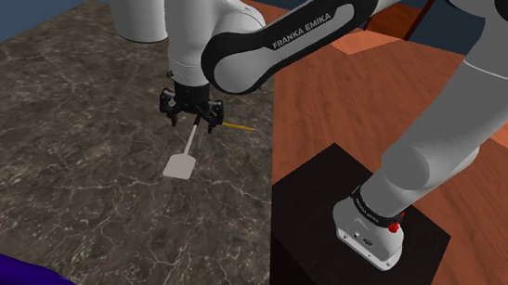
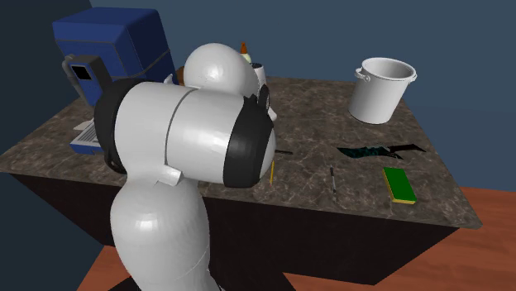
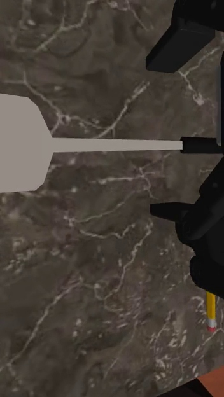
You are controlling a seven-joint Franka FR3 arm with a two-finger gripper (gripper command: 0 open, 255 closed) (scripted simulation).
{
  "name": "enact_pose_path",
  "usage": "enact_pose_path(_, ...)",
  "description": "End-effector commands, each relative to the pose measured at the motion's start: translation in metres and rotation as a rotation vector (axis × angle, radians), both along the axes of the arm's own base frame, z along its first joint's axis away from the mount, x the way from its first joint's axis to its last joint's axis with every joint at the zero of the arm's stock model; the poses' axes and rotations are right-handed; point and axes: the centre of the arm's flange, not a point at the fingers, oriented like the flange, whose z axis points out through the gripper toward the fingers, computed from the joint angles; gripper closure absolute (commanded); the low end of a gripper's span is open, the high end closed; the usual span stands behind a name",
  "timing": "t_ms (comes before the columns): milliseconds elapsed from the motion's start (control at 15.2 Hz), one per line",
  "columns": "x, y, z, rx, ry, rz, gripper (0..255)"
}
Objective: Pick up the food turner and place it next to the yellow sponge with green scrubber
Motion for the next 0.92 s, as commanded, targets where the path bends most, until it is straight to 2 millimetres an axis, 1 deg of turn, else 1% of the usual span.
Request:
enact_pose_path(0,-0.0002,0.0005,-0.0114,0.0,0.0,0.0,0)
enact_pose_path(66,-0.0001,0.0003,-0.0144,0.0,0.0,0.0,0)
enact_pose_path(528,-0.0001,0.0003,-0.0143,0.0,0.0,0.0,0)
enact_pose_path(594,-0.0001,0.0003,-0.0143,0.0,0.0,0.0,255)
enact_pose_path(858,-0.0001,0.0003,-0.0143,0.0,0.0,0.0,255)
